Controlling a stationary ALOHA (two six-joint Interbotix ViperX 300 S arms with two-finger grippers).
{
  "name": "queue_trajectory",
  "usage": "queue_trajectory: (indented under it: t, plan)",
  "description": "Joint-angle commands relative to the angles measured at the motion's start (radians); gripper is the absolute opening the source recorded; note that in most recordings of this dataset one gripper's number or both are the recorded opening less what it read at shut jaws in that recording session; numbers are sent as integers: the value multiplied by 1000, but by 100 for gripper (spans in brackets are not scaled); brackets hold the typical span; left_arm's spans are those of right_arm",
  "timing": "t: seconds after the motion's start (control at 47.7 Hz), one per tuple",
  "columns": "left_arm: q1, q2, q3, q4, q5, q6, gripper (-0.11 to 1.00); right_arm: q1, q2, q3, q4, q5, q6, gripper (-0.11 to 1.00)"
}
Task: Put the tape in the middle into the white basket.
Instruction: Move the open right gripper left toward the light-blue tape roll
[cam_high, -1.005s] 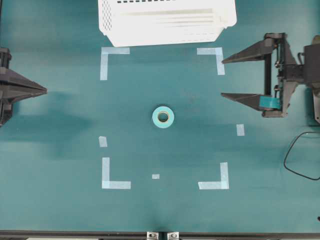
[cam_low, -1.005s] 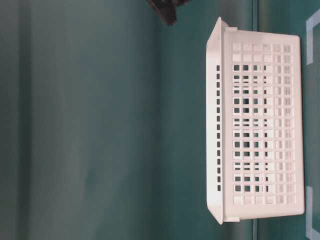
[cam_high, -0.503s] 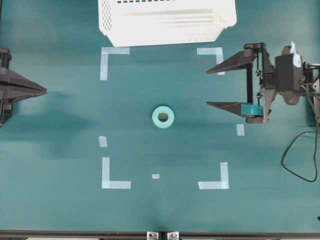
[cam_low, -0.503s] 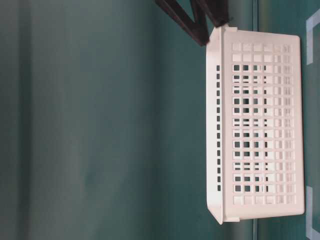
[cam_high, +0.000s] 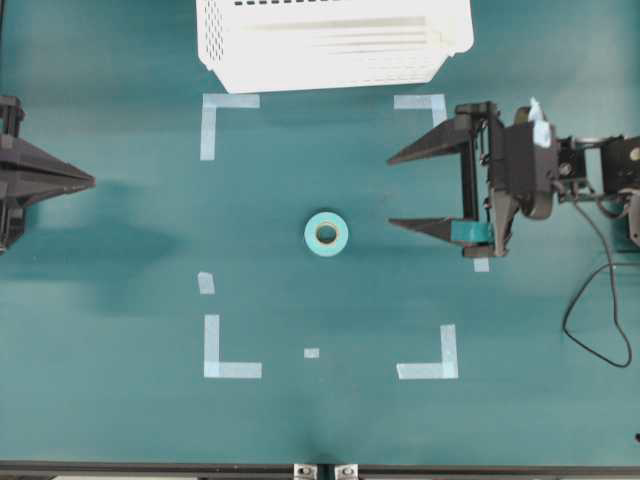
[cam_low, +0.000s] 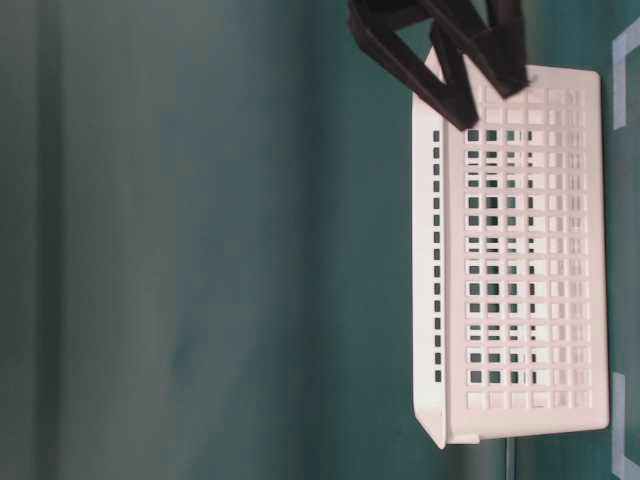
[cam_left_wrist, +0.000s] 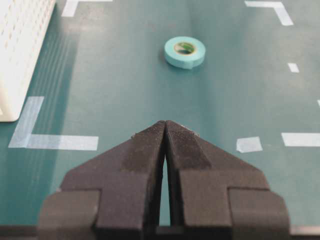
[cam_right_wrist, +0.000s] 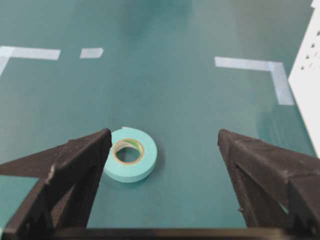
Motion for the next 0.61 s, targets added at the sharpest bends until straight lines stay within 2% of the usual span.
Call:
queue_trajectory:
  t: [0.0,0.356,0.587]
  plan:
    - [5,8,-12,-2,-9,-2,-11,6,15,-28,-2,-23,2,97]
    - [6,6,-2,-2,-25,-2,-11,15,107,-54,-2,-61,49,97]
    - [8,8,-2,-2,-25,-2,-11,28,155,-81,-2,-61,51,97]
